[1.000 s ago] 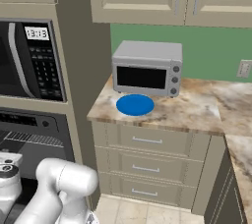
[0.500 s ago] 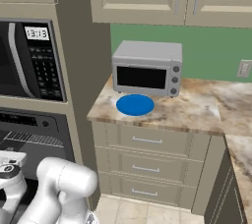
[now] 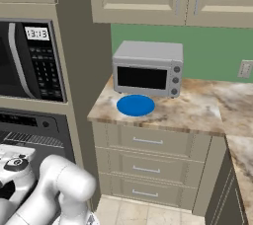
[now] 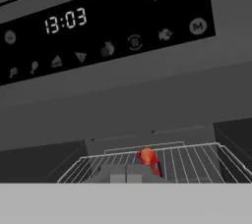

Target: Take the fish from the oven and place it on the plate on the counter.

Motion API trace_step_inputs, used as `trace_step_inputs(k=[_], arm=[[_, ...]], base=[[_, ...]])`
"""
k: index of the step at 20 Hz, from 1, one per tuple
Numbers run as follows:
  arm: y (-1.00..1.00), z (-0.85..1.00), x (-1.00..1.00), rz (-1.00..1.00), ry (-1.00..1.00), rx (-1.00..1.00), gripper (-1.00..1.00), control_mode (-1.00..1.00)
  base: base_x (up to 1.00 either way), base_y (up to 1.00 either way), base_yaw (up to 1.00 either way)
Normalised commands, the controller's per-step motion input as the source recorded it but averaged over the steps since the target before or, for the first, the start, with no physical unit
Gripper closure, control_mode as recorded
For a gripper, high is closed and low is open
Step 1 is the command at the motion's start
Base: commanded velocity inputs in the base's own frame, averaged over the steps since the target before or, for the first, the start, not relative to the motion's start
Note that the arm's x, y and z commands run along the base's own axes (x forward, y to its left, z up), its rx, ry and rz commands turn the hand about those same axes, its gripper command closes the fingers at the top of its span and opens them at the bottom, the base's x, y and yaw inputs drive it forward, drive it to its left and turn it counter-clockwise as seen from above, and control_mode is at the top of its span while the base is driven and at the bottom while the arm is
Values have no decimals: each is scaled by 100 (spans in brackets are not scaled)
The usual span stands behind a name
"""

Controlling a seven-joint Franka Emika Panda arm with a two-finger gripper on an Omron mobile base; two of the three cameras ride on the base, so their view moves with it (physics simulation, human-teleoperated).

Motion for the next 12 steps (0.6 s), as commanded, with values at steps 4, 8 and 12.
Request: trace_step_inputs(k=[4,8,12], arm=[[-9,-12,38,-5,0,0,100,-100],[0,-60,13,-3,0,-2,100,-100],[-1,-69,16,-1,-1,-2,100,-100]], base=[[0,0,0],[0,0,0],[0,0,0]])
